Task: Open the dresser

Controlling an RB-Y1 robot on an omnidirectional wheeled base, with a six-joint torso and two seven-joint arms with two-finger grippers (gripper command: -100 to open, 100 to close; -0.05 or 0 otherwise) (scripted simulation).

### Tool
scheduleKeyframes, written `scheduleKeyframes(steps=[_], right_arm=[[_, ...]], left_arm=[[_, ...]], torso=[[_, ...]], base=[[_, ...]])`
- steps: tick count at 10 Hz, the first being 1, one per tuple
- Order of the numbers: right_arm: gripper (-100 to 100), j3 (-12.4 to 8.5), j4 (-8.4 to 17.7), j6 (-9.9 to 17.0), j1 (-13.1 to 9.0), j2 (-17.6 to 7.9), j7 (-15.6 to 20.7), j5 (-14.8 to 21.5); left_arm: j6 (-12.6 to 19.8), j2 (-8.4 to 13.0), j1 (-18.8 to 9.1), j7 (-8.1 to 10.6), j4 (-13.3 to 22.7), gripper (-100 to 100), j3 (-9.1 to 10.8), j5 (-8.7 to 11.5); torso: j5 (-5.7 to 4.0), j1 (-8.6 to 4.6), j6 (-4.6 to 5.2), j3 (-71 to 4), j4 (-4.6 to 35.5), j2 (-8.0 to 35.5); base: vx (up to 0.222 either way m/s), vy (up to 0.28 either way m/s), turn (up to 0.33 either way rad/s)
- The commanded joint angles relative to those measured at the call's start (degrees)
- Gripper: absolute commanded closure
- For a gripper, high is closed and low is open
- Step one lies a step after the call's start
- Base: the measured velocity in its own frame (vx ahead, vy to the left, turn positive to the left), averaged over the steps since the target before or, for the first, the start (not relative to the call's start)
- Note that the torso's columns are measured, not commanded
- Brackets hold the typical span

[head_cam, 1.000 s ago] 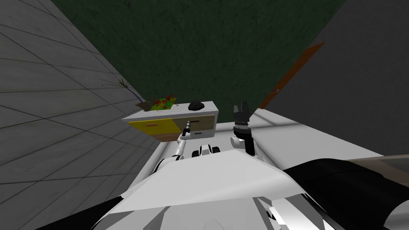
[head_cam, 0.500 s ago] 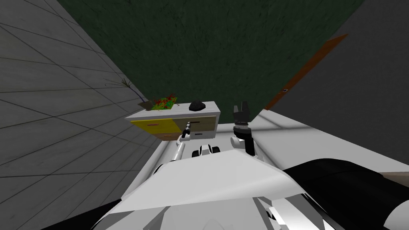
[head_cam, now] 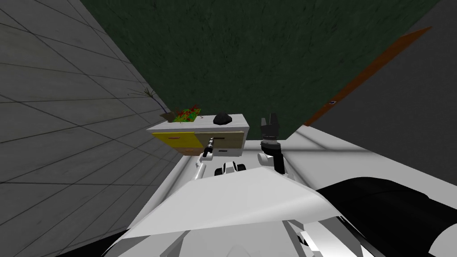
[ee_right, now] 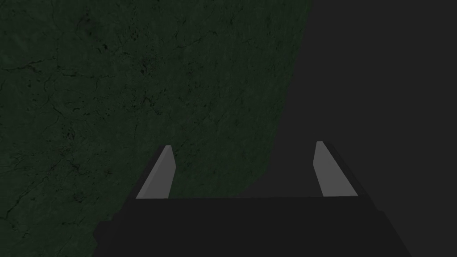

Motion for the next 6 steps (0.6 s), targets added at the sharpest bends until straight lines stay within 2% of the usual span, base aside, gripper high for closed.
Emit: scheduleKeyframes(steps=[1, 2, 4, 5, 6], right_arm=[[0, 0.0, 0.0, 0.0, 0.0, 0.0, 0.0, 0.0], [0, 0.0, 0.0, 0.0, 0.0, 0.0, 0.0, 0.0], [0, 0.0, 0.0, 0.0, 0.0, 0.0, 0.0, 0.0], [0, 0.0, 0.0, 0.0, 0.0, 0.0, 0.0, 0.0], [0, 0.0, 0.0, 0.0, 0.0, 0.0, 0.0, 0.0]], left_arm=[[2.1, 1.0, 3.8, 2.08, -4.4, 100, -3.26, 0.0], [2.1, 1.0, 5.2, 2.08, -6.0, 100, -4.2, 0.0], [2.1, 1.0, 5.7, 2.08, -8.3, 100, -4.2, 0.0], [3.8, 1.8, 8.4, 3.93, -10.9, 100, -6.72, 0.0], [3.8, 1.8, 9.6, 3.93, -11.9, 100, -7.85, 0.0]], torso=[[-0.02, -0.03, 0.11, 0.1, 0.1, 0.1], [0.0, -0.13, 0.1, 0.0, 0.0, 0.0], [0.03, -0.3, 0.43, 0.0, 0.0, 0.0], [-0.02, -0.38, 0.44, 0.1, 0.1, 0.2], [-0.01, -0.56, 0.45, 0.1, 0.0, 0.1]], base=[[0.054, -0.031, 0.181], [0.065, -0.04, 0.117], [0.017, -0.003, -0.008], [0.05, -0.032, 0.143], [0.06, -0.046, 0.158]])
